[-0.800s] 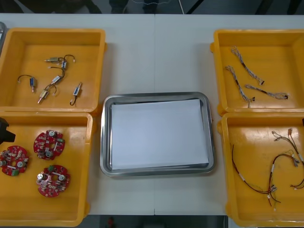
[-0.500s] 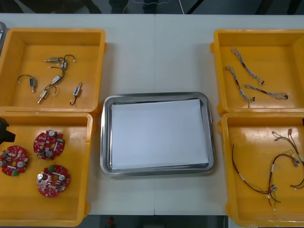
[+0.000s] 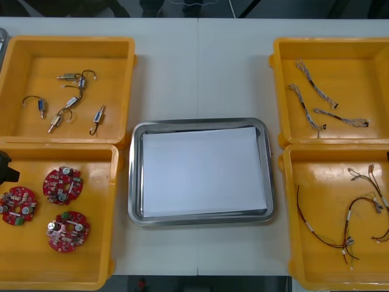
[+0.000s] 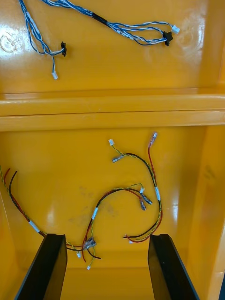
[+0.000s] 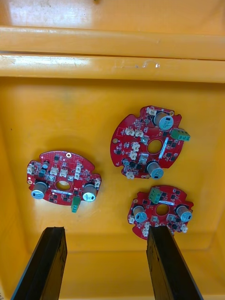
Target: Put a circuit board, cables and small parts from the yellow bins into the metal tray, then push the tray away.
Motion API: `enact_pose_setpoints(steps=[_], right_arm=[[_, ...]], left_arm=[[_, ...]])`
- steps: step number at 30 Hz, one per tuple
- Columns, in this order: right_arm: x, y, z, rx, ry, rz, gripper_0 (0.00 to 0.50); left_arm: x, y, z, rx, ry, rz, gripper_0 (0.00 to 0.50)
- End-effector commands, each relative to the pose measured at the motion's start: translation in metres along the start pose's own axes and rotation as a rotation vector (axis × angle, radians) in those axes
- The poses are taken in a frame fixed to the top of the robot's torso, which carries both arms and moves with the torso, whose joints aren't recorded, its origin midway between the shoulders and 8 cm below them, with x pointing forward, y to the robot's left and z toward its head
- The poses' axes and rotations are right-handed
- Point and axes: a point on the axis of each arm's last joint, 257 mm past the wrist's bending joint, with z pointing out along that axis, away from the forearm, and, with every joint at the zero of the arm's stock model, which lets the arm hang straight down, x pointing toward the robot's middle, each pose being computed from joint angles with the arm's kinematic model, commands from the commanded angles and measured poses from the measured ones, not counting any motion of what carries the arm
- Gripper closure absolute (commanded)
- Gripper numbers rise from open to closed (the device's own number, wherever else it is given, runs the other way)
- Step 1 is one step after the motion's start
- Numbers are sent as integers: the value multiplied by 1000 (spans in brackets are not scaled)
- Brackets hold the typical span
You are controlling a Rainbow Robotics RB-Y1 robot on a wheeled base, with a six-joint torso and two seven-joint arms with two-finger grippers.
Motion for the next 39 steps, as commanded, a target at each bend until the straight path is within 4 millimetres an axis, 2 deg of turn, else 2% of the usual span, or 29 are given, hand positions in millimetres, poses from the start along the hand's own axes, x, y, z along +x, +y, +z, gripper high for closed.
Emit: enact_pose_setpoints(steps=[1, 39], right_arm=[[-11, -5, -11, 28, -26, 22, 0], [-11, -5, -11, 28, -26, 22, 0]], left_arm=[[-17, 12, -20, -37, -44, -52, 0], [-17, 12, -20, -37, -44, -52, 0]])
